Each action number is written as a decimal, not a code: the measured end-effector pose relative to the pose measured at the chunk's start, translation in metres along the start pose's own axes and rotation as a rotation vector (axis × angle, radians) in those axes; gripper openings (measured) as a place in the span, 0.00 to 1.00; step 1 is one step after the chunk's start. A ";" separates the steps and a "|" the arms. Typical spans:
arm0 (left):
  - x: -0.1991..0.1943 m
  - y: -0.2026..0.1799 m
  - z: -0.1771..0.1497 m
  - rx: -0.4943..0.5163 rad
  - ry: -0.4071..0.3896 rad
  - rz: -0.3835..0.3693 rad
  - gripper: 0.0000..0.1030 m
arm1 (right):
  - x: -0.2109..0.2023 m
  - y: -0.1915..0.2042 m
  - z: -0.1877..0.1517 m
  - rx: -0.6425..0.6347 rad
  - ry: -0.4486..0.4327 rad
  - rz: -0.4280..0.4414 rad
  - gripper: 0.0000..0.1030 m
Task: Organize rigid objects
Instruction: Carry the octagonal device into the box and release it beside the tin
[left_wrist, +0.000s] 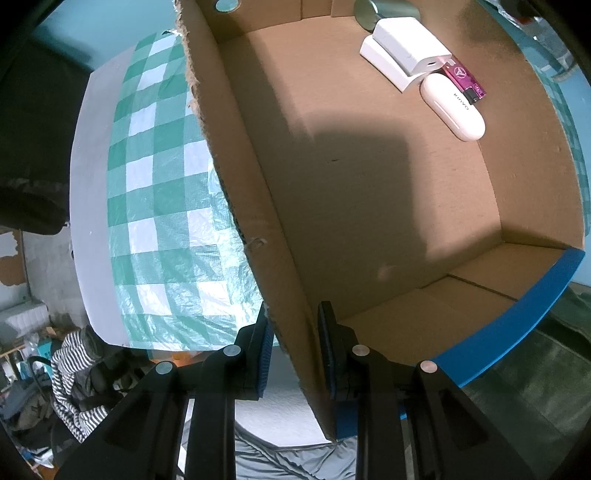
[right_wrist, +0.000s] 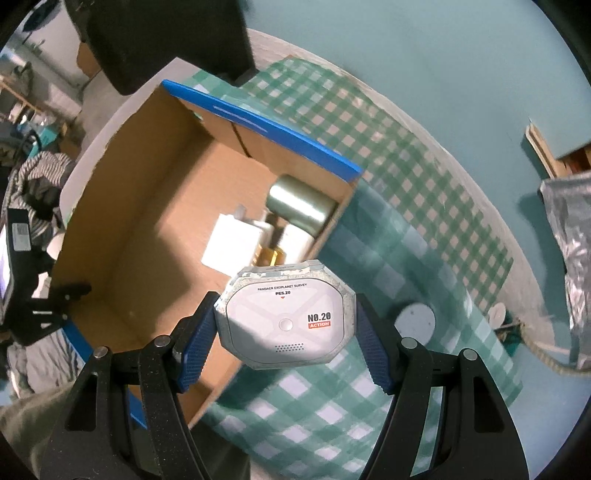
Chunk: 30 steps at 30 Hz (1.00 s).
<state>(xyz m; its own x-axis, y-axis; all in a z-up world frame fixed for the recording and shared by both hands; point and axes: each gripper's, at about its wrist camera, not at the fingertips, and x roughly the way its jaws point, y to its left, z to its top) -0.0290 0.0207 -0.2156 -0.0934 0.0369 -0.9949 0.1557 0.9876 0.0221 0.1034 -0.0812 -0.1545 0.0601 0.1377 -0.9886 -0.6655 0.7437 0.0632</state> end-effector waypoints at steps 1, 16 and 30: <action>0.000 0.000 0.000 0.000 0.001 0.000 0.23 | 0.001 0.004 0.003 -0.007 0.001 -0.001 0.69; 0.000 0.004 0.002 -0.009 0.007 -0.002 0.23 | 0.036 0.042 0.024 -0.141 0.059 -0.001 0.69; 0.000 0.006 0.002 -0.018 0.013 0.003 0.23 | 0.055 0.046 0.019 -0.177 0.099 -0.009 0.69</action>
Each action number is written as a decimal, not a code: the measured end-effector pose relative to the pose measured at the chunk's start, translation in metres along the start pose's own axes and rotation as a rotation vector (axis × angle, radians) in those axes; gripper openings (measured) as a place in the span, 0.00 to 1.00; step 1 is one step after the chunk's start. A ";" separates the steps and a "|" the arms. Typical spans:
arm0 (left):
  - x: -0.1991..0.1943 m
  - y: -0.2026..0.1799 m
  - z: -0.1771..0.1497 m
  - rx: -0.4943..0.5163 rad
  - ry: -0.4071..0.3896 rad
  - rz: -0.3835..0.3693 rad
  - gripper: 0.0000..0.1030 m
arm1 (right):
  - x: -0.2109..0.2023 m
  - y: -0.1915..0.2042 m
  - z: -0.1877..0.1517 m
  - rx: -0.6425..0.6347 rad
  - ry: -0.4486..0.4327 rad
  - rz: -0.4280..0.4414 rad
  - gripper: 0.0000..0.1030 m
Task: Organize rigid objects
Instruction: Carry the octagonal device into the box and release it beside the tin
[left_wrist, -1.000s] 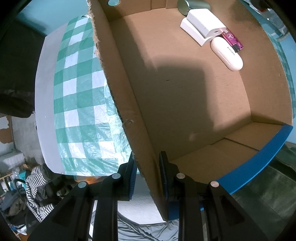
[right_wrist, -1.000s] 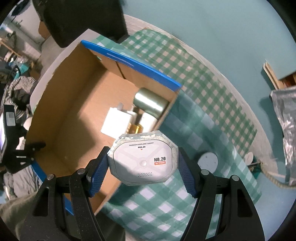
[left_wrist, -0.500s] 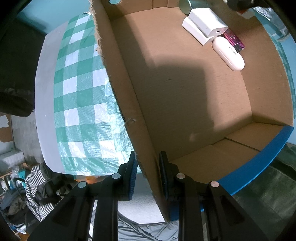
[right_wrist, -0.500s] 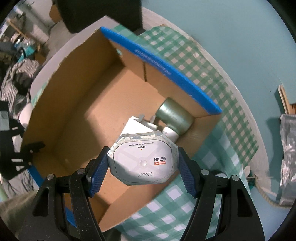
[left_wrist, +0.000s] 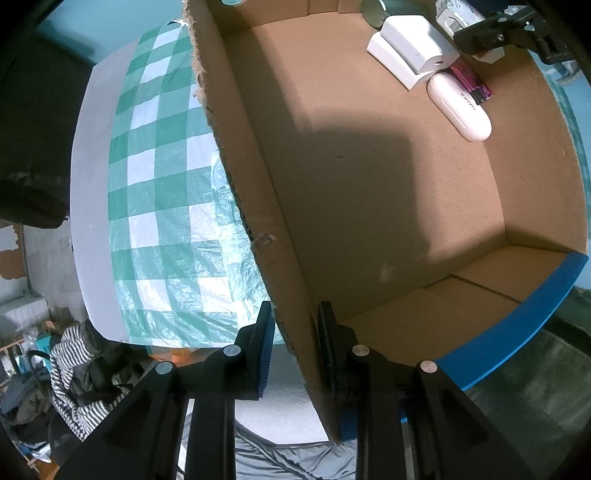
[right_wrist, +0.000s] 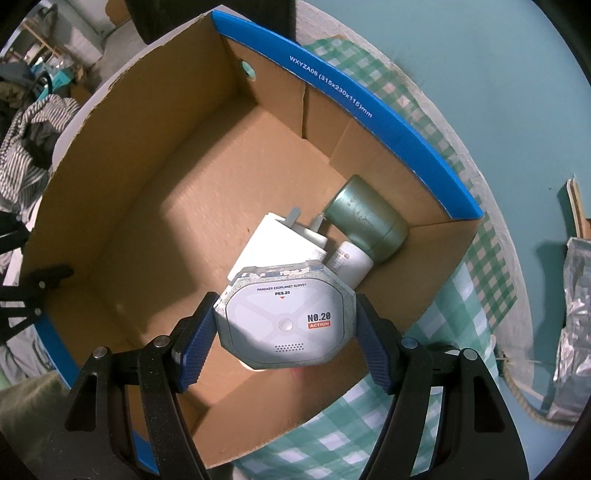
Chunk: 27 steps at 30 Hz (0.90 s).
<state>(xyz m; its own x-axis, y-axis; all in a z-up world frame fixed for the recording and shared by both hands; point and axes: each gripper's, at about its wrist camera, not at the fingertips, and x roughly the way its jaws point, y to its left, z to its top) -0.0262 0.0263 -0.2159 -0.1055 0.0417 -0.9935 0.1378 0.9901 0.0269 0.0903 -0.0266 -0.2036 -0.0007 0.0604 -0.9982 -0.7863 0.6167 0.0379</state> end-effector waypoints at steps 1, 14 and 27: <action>0.000 -0.001 0.000 0.000 0.001 0.001 0.23 | 0.000 0.001 0.000 -0.003 0.001 0.000 0.69; 0.002 -0.003 0.001 -0.002 0.006 0.006 0.23 | -0.012 -0.001 -0.003 -0.008 -0.032 -0.014 0.69; 0.001 -0.005 0.002 -0.003 0.008 0.014 0.23 | -0.038 -0.017 -0.018 0.030 -0.076 -0.010 0.69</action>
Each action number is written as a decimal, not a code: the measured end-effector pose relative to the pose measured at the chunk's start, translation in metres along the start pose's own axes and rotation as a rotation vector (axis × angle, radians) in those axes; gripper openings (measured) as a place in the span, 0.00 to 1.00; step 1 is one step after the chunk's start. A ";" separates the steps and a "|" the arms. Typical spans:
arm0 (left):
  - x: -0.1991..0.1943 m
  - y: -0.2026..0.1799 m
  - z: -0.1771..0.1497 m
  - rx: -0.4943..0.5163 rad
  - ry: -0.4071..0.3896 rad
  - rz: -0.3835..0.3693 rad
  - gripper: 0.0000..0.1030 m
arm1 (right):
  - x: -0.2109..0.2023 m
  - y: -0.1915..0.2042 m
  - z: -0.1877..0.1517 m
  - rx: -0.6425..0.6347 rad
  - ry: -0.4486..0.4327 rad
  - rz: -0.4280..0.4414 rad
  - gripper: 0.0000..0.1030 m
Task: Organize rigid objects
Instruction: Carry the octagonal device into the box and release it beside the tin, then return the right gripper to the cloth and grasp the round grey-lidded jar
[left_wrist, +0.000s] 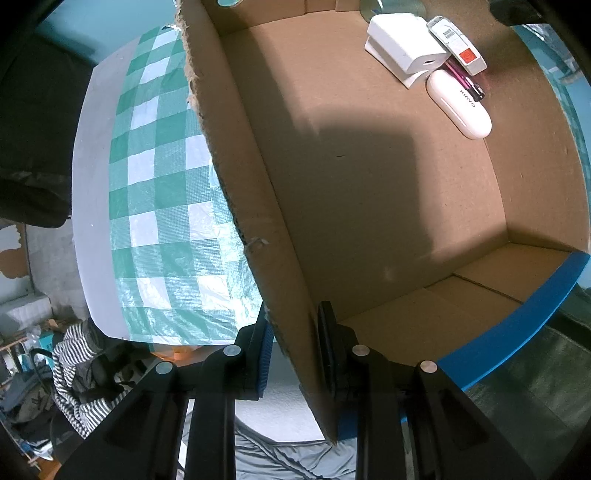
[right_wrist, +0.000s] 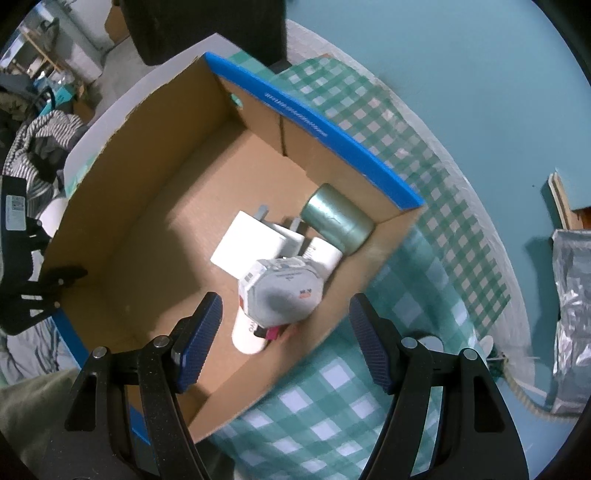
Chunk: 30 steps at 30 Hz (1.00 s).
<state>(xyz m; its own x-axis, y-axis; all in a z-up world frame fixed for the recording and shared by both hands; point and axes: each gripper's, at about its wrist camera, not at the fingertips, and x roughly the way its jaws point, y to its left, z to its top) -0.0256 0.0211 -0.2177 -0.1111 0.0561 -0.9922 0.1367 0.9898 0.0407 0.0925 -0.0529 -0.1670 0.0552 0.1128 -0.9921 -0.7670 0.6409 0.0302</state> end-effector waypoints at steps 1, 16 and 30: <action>0.000 0.000 0.000 0.000 0.000 0.001 0.23 | -0.002 -0.003 -0.002 0.006 -0.003 -0.003 0.69; 0.000 0.006 -0.001 -0.024 0.002 -0.001 0.23 | -0.005 -0.074 -0.045 0.163 0.021 -0.034 0.69; 0.001 0.006 -0.001 -0.043 0.009 0.004 0.23 | 0.053 -0.161 -0.085 0.422 0.115 -0.046 0.69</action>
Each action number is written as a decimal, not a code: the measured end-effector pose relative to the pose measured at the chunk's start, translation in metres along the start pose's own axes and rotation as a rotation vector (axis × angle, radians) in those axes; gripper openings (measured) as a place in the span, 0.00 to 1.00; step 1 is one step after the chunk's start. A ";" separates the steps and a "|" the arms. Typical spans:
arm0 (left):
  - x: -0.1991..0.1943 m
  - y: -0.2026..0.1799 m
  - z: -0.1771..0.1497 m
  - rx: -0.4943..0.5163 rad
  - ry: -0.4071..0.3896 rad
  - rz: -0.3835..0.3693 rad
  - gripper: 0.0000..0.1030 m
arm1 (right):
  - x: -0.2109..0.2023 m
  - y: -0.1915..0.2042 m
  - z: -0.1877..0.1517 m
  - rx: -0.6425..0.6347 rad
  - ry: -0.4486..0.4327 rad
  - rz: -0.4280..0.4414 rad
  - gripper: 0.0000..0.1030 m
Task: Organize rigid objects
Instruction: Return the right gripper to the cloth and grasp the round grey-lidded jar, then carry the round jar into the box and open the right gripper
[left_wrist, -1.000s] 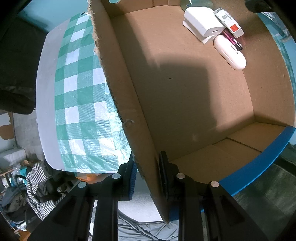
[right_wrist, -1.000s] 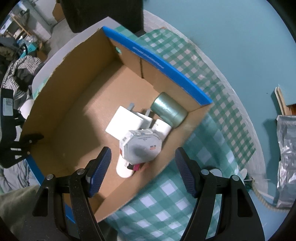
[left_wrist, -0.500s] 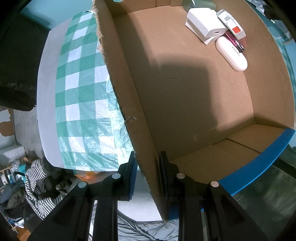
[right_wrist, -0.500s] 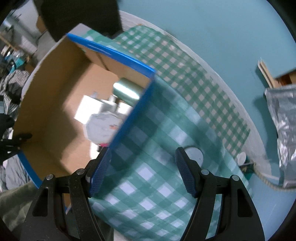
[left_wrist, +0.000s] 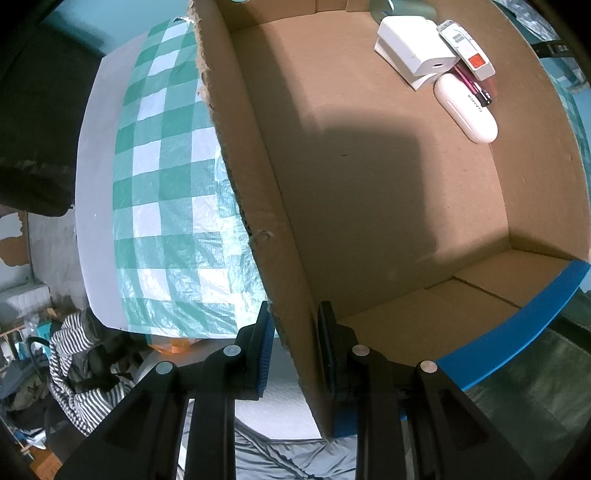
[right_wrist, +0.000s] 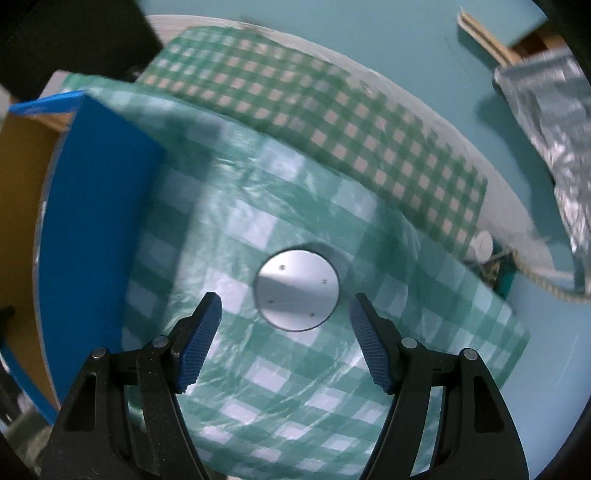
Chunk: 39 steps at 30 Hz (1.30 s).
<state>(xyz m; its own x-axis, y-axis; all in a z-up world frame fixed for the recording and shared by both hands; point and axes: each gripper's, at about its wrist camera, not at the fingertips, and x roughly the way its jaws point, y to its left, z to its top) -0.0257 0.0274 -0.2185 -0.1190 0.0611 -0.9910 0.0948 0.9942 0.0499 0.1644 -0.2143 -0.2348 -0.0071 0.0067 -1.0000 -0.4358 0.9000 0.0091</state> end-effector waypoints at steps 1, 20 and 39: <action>0.000 0.000 0.000 -0.001 0.001 0.000 0.23 | 0.004 -0.004 0.001 0.024 0.005 0.010 0.69; 0.002 -0.001 0.003 -0.018 0.014 0.011 0.23 | 0.052 -0.011 0.008 0.073 0.022 0.017 0.68; -0.002 -0.005 0.004 -0.005 0.006 0.008 0.23 | 0.021 0.016 -0.010 -0.051 0.027 0.001 0.60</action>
<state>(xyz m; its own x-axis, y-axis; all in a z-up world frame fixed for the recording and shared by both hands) -0.0218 0.0219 -0.2174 -0.1243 0.0692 -0.9898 0.0907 0.9942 0.0582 0.1482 -0.2043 -0.2558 -0.0318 -0.0044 -0.9995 -0.4815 0.8764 0.0115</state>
